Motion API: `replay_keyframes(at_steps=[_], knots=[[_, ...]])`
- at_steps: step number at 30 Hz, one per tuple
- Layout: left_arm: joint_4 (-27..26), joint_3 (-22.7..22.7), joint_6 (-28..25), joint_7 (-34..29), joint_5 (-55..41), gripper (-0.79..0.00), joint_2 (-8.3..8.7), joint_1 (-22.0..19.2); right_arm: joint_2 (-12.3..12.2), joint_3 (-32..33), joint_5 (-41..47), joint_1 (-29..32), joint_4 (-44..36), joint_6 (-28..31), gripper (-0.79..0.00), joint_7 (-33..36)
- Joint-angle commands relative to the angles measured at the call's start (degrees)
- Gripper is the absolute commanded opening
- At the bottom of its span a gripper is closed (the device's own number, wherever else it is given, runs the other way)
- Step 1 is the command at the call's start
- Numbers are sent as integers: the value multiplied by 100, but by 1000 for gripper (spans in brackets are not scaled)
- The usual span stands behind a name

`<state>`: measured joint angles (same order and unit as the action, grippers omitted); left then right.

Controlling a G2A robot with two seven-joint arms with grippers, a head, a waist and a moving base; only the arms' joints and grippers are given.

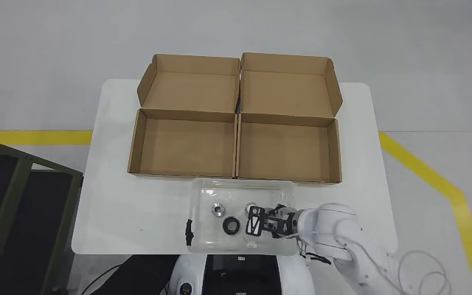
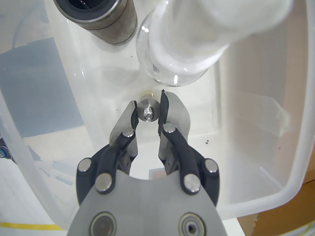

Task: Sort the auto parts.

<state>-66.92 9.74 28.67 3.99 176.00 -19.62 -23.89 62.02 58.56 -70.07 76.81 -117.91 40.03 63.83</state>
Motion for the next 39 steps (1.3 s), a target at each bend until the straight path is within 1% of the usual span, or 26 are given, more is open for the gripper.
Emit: replay_keyframes(at_steps=[1, 11, 18, 21, 24, 27, 29, 31, 35, 39], knots=[[0, 0, 0, 0, 0, 0, 0, 0, -18, 22, 5, 28, -89, 17, -785, 16], [0, 0, 0, 0, 0, 0, 0, 0, -191, 241, -95, 352, -920, -27, -785, 69], [0, 0, 0, 0, 0, 0, 0, 0, -312, 737, -184, 719, -1639, -208, -785, 201], [0, 0, 0, 0, 0, 0, 0, 0, -344, 958, -238, 789, -1673, -240, -785, 15], [0, 0, 0, 0, 0, 0, 0, 0, -362, 1173, -276, 807, -1673, -295, -785, -396], [0, 0, 0, 0, 0, 0, 0, 0, -371, 1441, -210, 892, -1673, -409, -785, -1206], [0, 0, 0, 0, 0, 0, 0, 0, -376, 1645, -146, 994, -1673, -454, -785, -1874], [0, 0, 0, 0, 0, 0, 0, 0, -392, 1876, -197, 1133, -1673, -467, -785, -2334], [0, 0, 0, 0, 0, 0, 0, 0, -410, 2177, -134, 1333, -1673, -336, -785, -3294], [0, 0, 0, 0, 0, 0, 0, 0, -420, 2294, -12, 1429, -1673, -188, -785, -3798]])
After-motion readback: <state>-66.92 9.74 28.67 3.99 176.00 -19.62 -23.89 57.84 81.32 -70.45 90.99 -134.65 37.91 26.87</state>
